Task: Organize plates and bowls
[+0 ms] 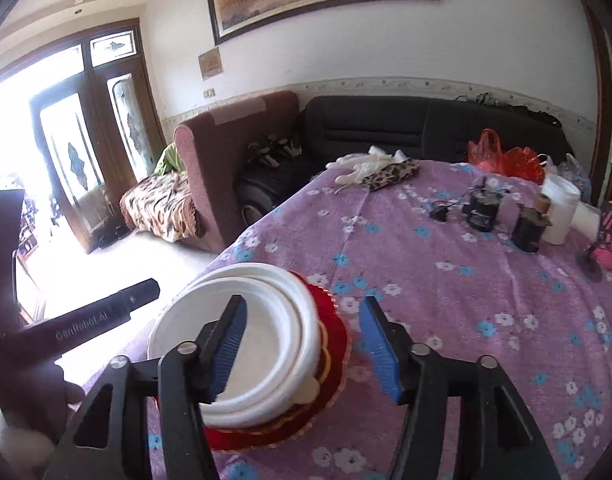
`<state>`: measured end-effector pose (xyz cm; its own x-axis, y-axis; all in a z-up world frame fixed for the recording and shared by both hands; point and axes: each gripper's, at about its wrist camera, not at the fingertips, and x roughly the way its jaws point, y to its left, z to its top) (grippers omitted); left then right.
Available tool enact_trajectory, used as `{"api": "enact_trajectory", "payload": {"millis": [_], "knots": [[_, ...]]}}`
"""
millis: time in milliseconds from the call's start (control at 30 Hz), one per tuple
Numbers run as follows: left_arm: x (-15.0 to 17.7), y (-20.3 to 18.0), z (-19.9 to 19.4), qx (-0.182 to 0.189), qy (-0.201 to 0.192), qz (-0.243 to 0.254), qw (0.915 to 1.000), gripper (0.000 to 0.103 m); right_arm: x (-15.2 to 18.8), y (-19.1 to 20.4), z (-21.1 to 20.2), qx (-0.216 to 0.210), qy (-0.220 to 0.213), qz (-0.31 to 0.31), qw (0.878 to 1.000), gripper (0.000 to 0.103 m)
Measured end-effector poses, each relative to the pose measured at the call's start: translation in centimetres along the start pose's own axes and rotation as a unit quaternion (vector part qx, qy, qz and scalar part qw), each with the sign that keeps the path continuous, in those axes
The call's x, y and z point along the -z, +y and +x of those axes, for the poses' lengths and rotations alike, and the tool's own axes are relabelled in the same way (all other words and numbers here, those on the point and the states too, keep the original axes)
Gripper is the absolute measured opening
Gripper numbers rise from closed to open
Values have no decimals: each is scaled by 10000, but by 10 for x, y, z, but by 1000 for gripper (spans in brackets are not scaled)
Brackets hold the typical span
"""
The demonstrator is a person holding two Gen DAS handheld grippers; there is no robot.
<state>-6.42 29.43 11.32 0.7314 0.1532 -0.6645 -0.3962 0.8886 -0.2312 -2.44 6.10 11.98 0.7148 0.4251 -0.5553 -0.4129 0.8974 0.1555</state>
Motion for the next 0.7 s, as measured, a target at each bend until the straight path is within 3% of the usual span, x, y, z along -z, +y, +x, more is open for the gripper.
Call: {"api": "enact_trajectory", "payload": {"millis": [133,233,300,400,467,500,567,700], "knots": [[0,23,-14,-219,-157,19,9996,77,32,-79,-64,528,-86,603,9967,73],[3,46,-17,-556,-211,-16,9982,77,70,-175,-115,1249,61,1490,9809,73],[5,65,-18,-898,-250,-20,9956,77,99,-245,-156,1799,94,2196,9588,73],[12,94,-14,-1364,-210,-97,9904,77,143,-335,-231,2738,-32,3099,9105,73],[18,114,-14,-1538,-129,-251,9877,77,165,-367,-271,3303,-35,3302,8843,73],[21,121,-13,-1594,-97,-319,9867,77,172,-375,-284,3442,-4,3352,8770,73],[28,131,-15,-1732,-66,-396,9841,77,178,-374,-293,3232,74,3394,8834,73],[36,143,-11,-1871,99,-737,9795,77,164,-317,-256,1975,320,2875,9366,73]]}}
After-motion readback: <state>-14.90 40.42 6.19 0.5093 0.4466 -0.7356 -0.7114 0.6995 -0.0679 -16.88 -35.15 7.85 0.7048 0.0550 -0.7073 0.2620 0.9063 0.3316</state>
